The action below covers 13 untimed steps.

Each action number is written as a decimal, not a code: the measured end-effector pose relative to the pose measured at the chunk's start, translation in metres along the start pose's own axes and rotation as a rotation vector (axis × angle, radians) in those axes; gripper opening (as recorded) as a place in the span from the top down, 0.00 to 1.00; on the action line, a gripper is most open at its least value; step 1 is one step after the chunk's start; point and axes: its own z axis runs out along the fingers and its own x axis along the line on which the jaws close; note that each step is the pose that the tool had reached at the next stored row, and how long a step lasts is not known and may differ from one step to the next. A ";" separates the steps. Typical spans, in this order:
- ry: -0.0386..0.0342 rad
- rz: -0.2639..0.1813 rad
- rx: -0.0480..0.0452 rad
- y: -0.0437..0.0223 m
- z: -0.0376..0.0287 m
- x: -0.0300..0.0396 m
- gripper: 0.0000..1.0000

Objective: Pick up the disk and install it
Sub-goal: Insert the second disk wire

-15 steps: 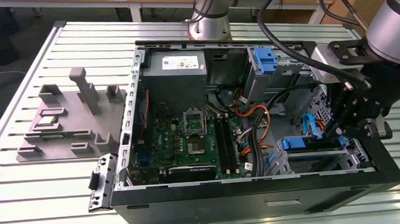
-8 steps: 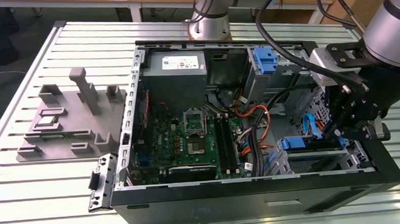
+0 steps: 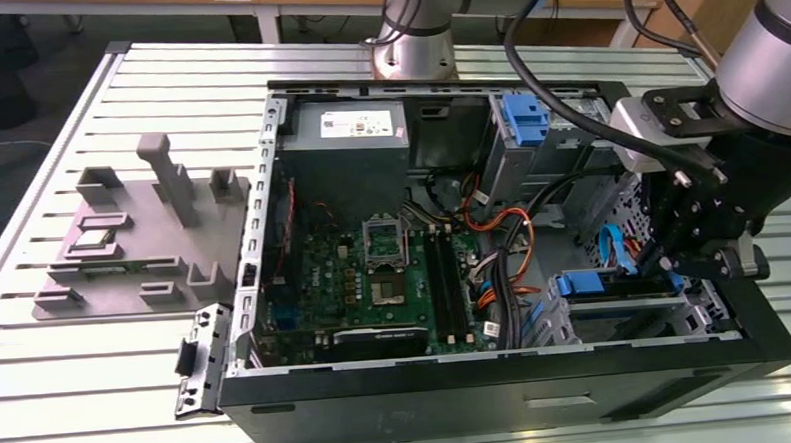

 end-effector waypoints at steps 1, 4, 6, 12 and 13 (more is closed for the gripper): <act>0.0001 0.000 0.0000 0.0000 0.0001 0.0000 0.84; 0.0002 0.000 0.0000 0.0000 0.0002 0.0000 0.84; -0.0001 0.000 0.0000 0.0001 0.0008 0.0000 0.84; 0.0003 0.000 0.0000 0.0004 0.0032 0.0000 0.84; 0.0002 0.000 0.0000 0.0004 0.0033 0.0000 0.84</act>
